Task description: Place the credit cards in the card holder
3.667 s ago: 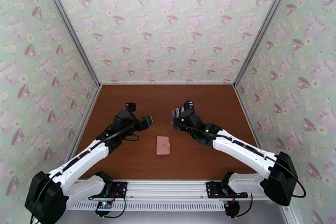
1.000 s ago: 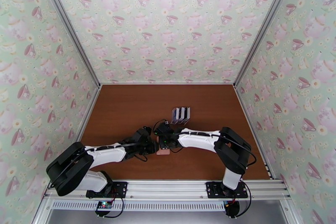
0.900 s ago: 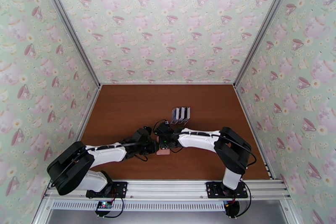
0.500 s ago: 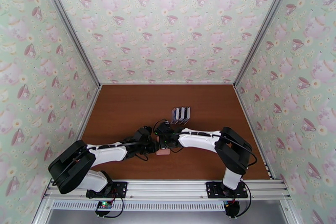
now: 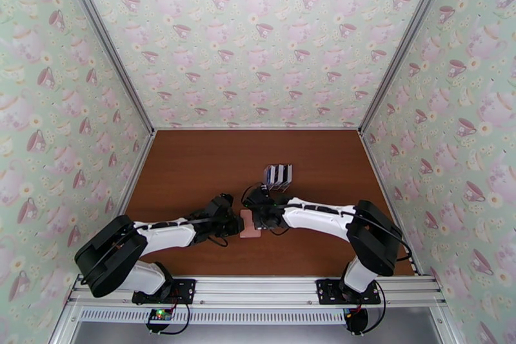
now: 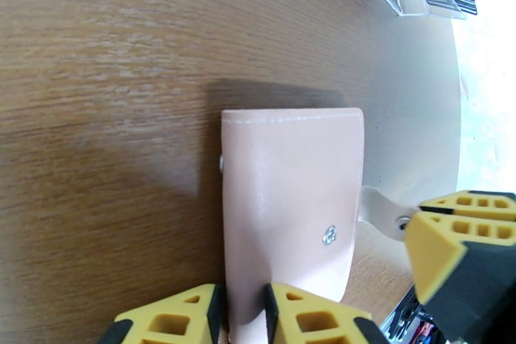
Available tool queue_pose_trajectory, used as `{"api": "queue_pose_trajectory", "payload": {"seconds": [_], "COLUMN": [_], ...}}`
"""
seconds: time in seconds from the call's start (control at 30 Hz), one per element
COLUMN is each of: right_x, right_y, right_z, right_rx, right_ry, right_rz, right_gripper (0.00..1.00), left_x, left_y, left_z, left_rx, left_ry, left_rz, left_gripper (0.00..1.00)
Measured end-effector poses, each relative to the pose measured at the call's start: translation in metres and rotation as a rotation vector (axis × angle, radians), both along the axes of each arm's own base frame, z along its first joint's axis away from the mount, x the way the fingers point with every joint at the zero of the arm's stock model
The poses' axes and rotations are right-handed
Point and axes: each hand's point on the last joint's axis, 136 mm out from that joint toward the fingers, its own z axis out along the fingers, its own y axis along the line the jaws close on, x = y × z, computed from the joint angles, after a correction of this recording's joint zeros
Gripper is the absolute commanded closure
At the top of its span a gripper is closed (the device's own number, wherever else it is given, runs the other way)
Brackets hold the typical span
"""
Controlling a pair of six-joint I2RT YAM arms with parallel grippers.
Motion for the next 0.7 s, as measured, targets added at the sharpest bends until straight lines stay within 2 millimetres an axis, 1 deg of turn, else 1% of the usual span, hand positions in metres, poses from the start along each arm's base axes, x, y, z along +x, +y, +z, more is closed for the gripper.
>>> {"api": "queue_pose_trajectory", "payload": {"seconds": [0.17,0.4,0.57,0.7], "right_x": [-0.003,0.001,0.007,0.011], "right_y": [-0.015,-0.030,-0.039,-0.042], "right_z": [-0.005,-0.013,-0.016,-0.017], "right_rx": [-0.021,-0.046,-0.051,-0.050], "right_ry": [0.006,0.013,0.017,0.017], "right_rz": [-0.022,-0.054,-0.083,-0.099], "right_gripper": [0.83,0.82,0.79,0.77], "left_x": [0.000,0.001,0.001,0.002], "left_y": [0.000,-0.001,-0.002,-0.002], "left_z": [0.000,-0.001,-0.001,-0.001], "left_rx": [0.000,0.003,0.006,0.010], "left_ry": [0.000,0.003,0.007,0.011], "left_rz": [0.000,-0.001,-0.002,-0.002], "left_gripper": [0.74,0.74,0.74,0.74]}}
